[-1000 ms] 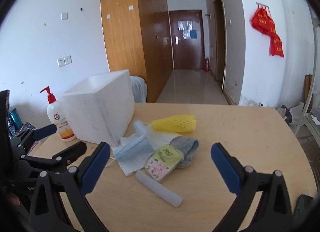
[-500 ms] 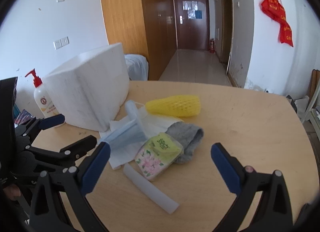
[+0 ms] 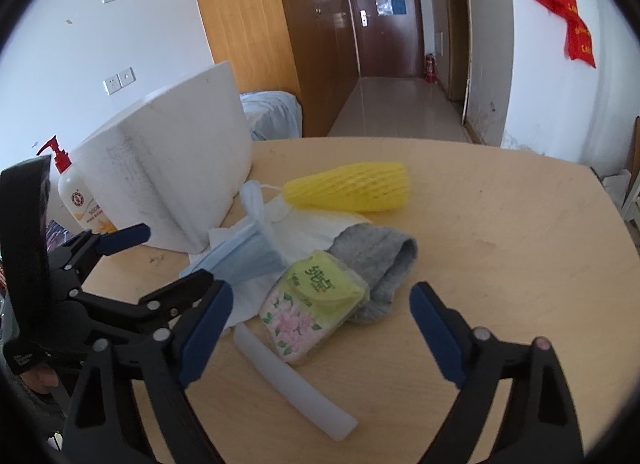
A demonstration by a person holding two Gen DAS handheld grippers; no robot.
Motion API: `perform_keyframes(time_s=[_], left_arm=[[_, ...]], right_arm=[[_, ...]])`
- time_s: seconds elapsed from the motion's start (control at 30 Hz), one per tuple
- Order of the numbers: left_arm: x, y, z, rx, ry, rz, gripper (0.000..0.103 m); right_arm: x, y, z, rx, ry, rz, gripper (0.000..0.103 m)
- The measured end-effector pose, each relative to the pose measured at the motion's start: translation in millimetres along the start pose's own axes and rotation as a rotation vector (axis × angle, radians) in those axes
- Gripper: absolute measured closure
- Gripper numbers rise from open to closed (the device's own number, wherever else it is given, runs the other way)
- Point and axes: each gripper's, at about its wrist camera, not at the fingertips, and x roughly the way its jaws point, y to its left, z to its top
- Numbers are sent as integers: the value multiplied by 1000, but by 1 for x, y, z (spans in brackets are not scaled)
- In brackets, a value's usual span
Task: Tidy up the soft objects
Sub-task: 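Move both grippers toward the blue mask and tissue pack on the table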
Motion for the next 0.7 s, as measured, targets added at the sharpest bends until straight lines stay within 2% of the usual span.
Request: perform_keyframes(time_s=[0.2,0.33,0.37,0.43,0.63,0.7], left_arm=[[12,-1,4,11,14,-22,1],[17,-2,4,23,19,-34,4],[19,-3,4,24,23,-36,5],[21,-3,3,26,35,-59,15],[26,-5,4,37,47,-86,15],[30,-5,3,32,61,-108,18]], right_arm=[[9,1,2,2,12,2,13],[12,-1,3,22,10,25,19],[12,-1,3,27,6,28,20],[12,-2,2,38,6,42,23],[18,-1,1,51,23,59,23],[21,-1,-1,54,33,62,23]])
